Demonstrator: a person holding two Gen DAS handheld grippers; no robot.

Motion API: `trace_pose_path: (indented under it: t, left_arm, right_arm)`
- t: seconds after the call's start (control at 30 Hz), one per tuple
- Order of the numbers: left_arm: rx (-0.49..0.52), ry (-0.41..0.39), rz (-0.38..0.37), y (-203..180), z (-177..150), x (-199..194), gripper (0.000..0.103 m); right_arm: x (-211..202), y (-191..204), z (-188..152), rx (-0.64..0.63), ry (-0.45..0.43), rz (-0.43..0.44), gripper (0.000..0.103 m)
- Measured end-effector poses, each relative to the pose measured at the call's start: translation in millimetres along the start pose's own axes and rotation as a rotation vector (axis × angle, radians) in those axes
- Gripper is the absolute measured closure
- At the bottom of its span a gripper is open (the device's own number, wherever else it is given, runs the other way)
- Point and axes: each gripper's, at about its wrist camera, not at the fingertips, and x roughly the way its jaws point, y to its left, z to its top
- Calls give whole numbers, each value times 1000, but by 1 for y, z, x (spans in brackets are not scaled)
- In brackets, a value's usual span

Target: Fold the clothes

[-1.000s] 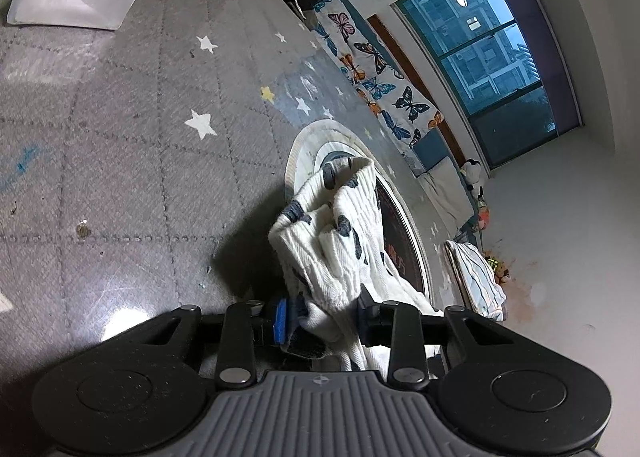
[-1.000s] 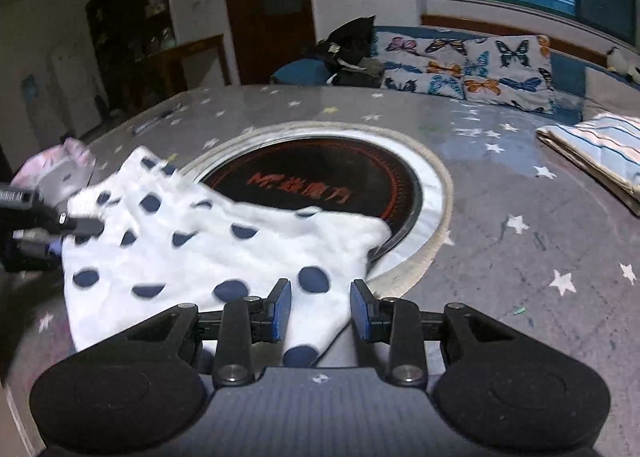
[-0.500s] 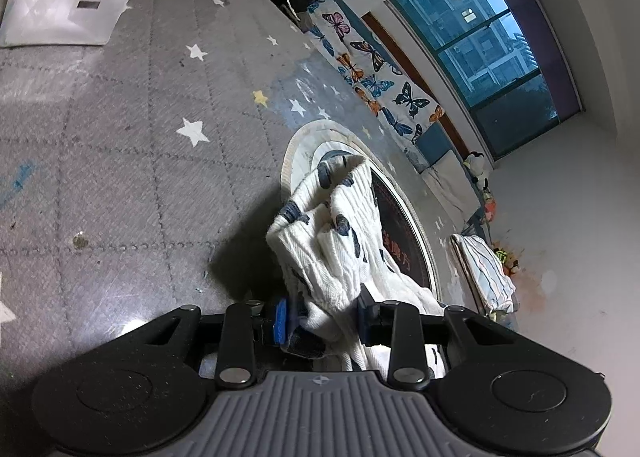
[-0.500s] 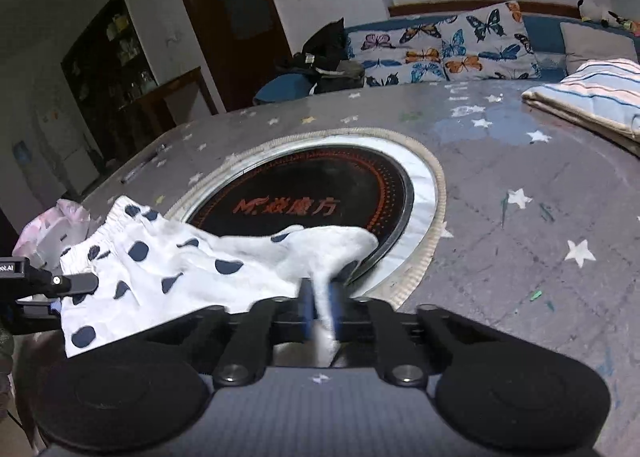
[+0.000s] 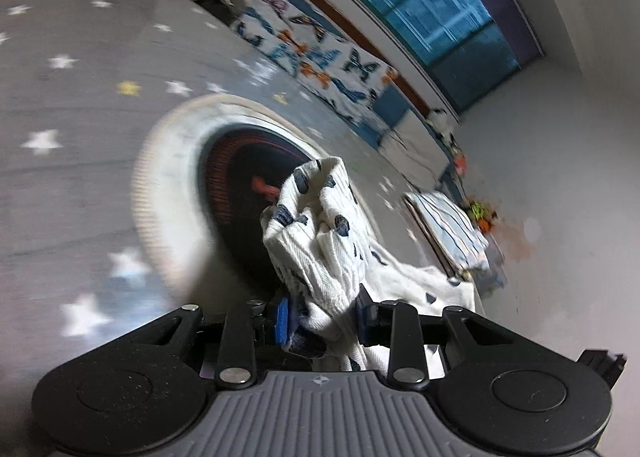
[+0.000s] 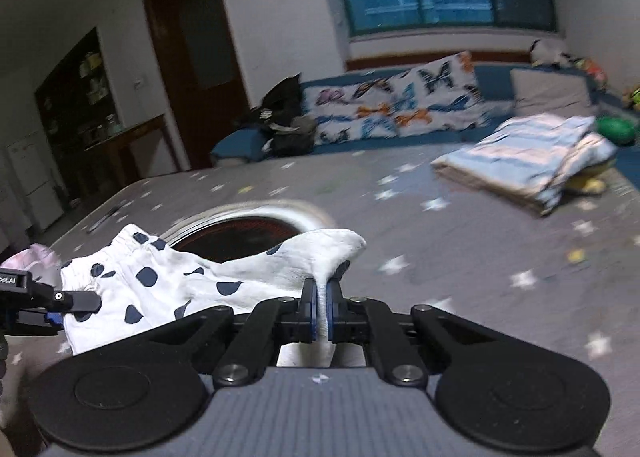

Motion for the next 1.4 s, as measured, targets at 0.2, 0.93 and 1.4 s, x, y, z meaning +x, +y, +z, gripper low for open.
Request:
trace_pose_path:
  t: [0.2, 0.93, 1.4]
  left_arm:
    - [75, 50, -28, -49, -1, 49, 70]
    - [265, 193, -25, -127, -44, 157, 65]
    - [337, 123, 6, -127, -36, 120, 46]
  right_arm:
    - [-14, -46, 14, -1, -19, -85, 99]
    - [4, -164, 17, 44, 53, -302, 94]
    - [6, -147, 24, 42, 50, -237, 90]
